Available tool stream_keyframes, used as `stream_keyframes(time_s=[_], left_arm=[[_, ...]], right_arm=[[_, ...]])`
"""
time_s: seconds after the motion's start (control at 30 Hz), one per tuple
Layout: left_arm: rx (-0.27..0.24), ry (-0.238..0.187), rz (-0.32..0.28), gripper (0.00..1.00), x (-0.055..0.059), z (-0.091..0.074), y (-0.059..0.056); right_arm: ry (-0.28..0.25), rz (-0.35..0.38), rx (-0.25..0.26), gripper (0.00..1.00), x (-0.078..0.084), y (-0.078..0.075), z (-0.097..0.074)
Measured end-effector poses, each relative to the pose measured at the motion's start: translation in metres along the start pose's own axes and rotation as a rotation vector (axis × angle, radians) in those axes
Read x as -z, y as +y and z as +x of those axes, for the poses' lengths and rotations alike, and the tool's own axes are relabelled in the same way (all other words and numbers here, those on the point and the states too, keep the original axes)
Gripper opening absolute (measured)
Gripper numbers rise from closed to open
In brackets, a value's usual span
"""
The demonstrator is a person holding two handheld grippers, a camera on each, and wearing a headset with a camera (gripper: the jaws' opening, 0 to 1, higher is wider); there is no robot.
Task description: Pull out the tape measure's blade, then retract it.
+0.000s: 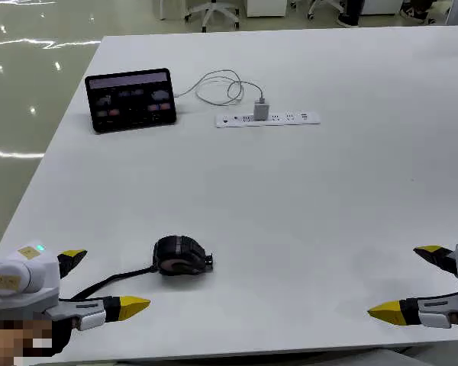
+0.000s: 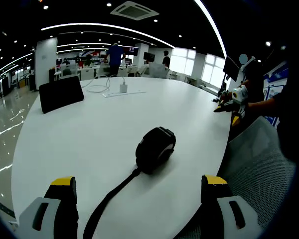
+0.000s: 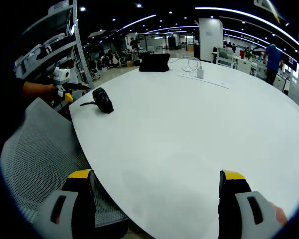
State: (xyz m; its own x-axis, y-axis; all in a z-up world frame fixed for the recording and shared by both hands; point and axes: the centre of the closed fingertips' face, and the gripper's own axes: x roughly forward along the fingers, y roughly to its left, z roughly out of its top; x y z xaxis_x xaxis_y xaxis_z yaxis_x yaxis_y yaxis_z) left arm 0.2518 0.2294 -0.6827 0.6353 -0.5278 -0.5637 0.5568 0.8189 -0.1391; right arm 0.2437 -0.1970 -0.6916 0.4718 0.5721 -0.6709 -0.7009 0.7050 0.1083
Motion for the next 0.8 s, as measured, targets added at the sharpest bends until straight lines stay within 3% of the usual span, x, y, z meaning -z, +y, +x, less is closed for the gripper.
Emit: stream_keyframes(time_s=[0.5, 0.57, 0.63, 0.73, 0.8], left_arm=[[-0.002, 0.005, 0.005, 1.0, -0.001, 0.0, 0.001], [-0.012, 0.017, 0.036, 1.0, 0.001, 0.0, 0.003], [0.012, 0.019, 0.01, 1.0, 0.003, 0.002, -0.002], [0.009, 0.022, 0.025, 1.0, 0.007, 0.005, -0.001], [0.019, 0.046, 0.019, 1.0, 0.012, 0.009, -0.002]], right_arm=[[-0.006, -0.007, 0.002, 1.0, -0.002, -0.003, 0.0], [-0.011, -0.011, 0.002, 1.0, -0.003, -0.003, 0.0], [-0.012, -0.013, 0.002, 1.0, -0.004, -0.003, 0.001], [-0.011, -0.017, -0.001, 1.0, -0.005, -0.003, 0.002], [-0.007, -0.016, -0.006, 1.0, -0.005, -0.002, 0.004]])
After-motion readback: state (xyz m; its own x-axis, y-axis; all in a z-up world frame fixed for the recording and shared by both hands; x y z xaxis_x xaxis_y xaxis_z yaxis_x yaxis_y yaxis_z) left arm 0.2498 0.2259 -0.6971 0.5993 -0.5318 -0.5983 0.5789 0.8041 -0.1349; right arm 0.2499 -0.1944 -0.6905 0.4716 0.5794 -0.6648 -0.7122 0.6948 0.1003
